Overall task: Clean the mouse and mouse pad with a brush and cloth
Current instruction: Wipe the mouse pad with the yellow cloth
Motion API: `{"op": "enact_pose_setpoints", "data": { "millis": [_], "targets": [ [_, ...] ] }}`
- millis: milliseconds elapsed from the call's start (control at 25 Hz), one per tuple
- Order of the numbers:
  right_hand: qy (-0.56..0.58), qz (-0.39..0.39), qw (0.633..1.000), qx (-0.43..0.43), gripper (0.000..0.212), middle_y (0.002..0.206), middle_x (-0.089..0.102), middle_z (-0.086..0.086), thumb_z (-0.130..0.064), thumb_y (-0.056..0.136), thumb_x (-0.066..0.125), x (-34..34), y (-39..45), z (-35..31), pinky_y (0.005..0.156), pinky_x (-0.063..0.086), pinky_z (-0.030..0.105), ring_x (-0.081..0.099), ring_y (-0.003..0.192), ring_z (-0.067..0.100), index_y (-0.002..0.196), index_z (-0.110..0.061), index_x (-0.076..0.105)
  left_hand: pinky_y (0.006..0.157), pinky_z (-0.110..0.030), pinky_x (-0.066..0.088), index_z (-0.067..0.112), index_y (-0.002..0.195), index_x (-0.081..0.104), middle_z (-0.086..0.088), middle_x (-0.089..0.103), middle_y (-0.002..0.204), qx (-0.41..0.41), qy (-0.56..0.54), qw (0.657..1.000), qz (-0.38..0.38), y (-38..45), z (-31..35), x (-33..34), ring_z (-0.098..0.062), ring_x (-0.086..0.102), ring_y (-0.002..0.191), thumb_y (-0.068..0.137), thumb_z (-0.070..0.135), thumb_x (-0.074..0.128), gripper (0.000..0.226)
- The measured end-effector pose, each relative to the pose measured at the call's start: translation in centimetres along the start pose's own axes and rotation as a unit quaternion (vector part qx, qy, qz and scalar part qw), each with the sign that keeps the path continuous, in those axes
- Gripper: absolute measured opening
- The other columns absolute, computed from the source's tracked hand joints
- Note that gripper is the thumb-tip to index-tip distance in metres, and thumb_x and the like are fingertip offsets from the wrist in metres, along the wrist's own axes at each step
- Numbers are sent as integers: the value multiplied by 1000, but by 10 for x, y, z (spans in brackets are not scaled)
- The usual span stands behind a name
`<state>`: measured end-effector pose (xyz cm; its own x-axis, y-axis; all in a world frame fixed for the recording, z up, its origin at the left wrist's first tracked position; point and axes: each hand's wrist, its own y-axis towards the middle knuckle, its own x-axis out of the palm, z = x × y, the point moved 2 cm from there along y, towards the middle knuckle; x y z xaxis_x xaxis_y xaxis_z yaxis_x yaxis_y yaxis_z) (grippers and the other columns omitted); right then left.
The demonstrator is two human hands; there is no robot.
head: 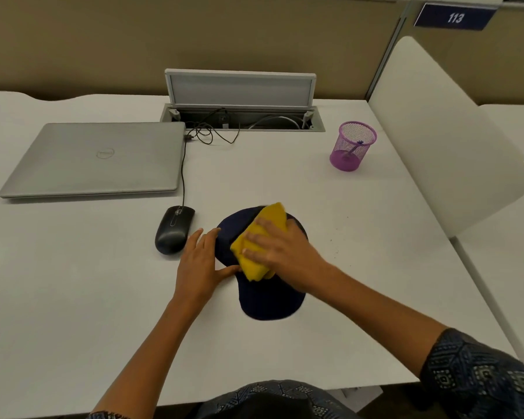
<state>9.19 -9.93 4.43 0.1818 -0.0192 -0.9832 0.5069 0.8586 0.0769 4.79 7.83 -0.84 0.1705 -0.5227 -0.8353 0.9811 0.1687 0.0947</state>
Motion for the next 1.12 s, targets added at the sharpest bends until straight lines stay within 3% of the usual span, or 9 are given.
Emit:
{"op": "enact_pose_setpoints", "data": {
  "millis": [80, 200, 320, 480, 560, 680, 720, 880, 1120],
  "targets": [
    [-43, -48, 997, -51, 44, 141, 49, -3, -32, 84, 64, -1, -6, 5, 93, 43, 48, 39, 135, 30, 127, -35, 55, 106, -40, 33, 13, 135, 39, -5, 45, 138, -3, -16, 1000, -14, 2, -2, -1, -23, 25, 137, 67, 49, 75, 85],
    [-73, -29, 994, 76, 31, 141, 49, -3, -30, 91, 57, 0, -13, 65, 101, 37, 41, 36, 137, 23, 121, -35, 59, 106, -40, 31, 16, 134, 37, -1, 44, 138, -20, -42, 998, -31, 5, -6, -4, -22, 24, 137, 68, 44, 77, 82],
    [25, -2, 985, 171, 35, 144, 44, 7, -18, 95, 44, 5, -5, 78, 114, 13, 50, 27, 140, 26, 128, -22, 56, 106, -38, 31, 15, 134, 38, -1, 42, 139, -24, -56, 997, -37, 8, -6, -4, -23, 27, 135, 69, 37, 78, 80],
    [19, 32, 996, -76, 41, 115, 69, 6, -17, 66, 81, 5, 1, 4, 81, 52, 52, 61, 112, 32, 106, -22, 71, 106, -36, 30, 13, 135, 38, -2, 41, 140, -29, -53, 997, -42, 10, -7, -5, -22, 27, 135, 69, 35, 79, 81],
    [-53, 54, 996, -50, 32, 110, 71, 3, -20, 68, 78, 8, 2, 17, 78, 53, 48, 65, 107, 30, 100, -24, 74, 106, -36, 30, 13, 135, 38, -1, 41, 140, -30, -44, 998, -46, 12, -5, -5, -22, 26, 135, 68, 35, 80, 81],
    [9, -16, 985, 170, 33, 140, 49, 14, -15, 95, 48, 9, 13, 63, 113, 15, 56, 35, 136, 33, 125, -13, 58, 106, -38, 31, 13, 134, 39, 0, 42, 140, -41, -38, 997, -45, 12, -4, -4, -22, 25, 136, 67, 34, 80, 82],
    [23, -19, 984, 175, 35, 144, 43, 13, -15, 96, 43, 9, 18, 62, 114, 8, 56, 28, 140, 32, 130, -13, 54, 106, -38, 31, 13, 134, 39, 0, 42, 140, -43, -39, 997, -43, 12, -3, -4, -22, 25, 136, 66, 34, 81, 82],
    [-76, -4, 996, -38, 28, 119, 66, -2, -29, 86, 60, 11, 35, -15, 97, 44, 47, 57, 119, 25, 114, -32, 65, 107, -39, 30, 11, 140, 32, -6, 39, 143, -55, -41, 997, -46, 15, -3, -5, -24, 25, 137, 64, 36, 82, 94],
    [-130, -109, 984, 44, 45, 155, 20, 10, -21, 97, 41, 27, 37, 54, 108, 17, 62, 6, 145, 34, 142, -20, 33, 109, -40, 26, 9, 141, 29, -6, 44, 141, -66, -5, 997, -44, 16, 0, -6, -25, 20, 139, 63, 36, 82, 98]
  ]
}}
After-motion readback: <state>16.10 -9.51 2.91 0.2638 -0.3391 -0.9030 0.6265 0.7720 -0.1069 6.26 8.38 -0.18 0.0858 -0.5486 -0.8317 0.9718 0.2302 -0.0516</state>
